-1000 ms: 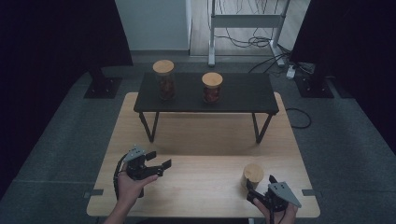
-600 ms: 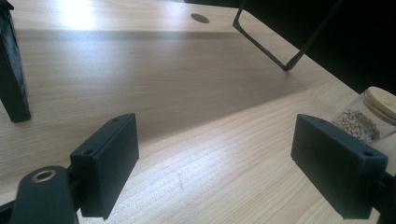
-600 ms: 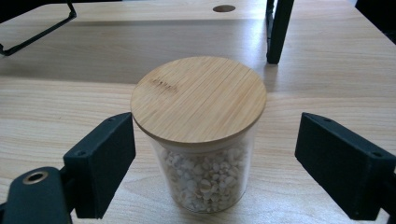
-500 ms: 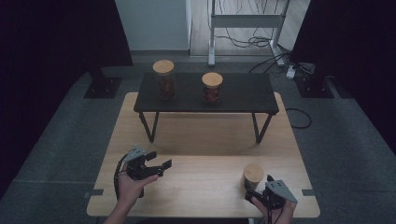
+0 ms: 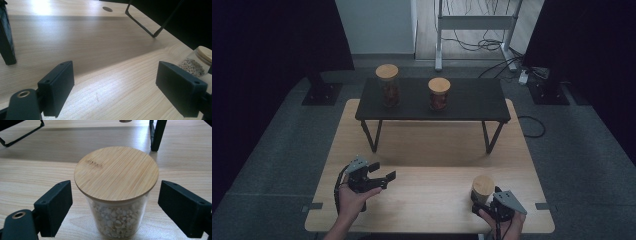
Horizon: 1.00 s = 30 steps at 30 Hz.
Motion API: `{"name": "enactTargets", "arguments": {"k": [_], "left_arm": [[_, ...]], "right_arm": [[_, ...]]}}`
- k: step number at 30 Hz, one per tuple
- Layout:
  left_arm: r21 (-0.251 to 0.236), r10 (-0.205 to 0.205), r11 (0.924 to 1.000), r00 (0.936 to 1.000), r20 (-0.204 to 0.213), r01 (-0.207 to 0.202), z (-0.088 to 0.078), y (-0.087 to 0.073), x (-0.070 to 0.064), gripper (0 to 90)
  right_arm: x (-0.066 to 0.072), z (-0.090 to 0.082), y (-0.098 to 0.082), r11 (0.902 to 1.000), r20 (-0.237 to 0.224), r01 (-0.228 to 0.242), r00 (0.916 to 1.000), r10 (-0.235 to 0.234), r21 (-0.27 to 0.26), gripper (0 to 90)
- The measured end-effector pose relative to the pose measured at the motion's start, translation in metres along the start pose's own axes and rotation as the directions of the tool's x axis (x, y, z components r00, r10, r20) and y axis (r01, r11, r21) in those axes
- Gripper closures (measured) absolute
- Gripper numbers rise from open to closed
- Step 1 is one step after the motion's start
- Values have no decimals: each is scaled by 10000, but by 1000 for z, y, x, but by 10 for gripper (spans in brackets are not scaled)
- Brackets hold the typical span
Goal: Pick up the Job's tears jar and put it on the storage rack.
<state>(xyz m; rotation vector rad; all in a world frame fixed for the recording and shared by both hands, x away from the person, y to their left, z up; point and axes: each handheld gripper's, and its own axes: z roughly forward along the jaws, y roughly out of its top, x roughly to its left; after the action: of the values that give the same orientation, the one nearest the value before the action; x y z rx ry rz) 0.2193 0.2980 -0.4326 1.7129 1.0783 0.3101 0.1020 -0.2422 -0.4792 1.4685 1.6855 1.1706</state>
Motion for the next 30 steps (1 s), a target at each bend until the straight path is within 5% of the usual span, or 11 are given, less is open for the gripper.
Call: {"name": "enactTargets", "arguments": {"k": [30], "left_arm": [[49,-27,10000,10000,-72,28,1,0,3,149]], "right_arm": [[1,21,1,9995,47,-28,10000,27,326,173]]}}
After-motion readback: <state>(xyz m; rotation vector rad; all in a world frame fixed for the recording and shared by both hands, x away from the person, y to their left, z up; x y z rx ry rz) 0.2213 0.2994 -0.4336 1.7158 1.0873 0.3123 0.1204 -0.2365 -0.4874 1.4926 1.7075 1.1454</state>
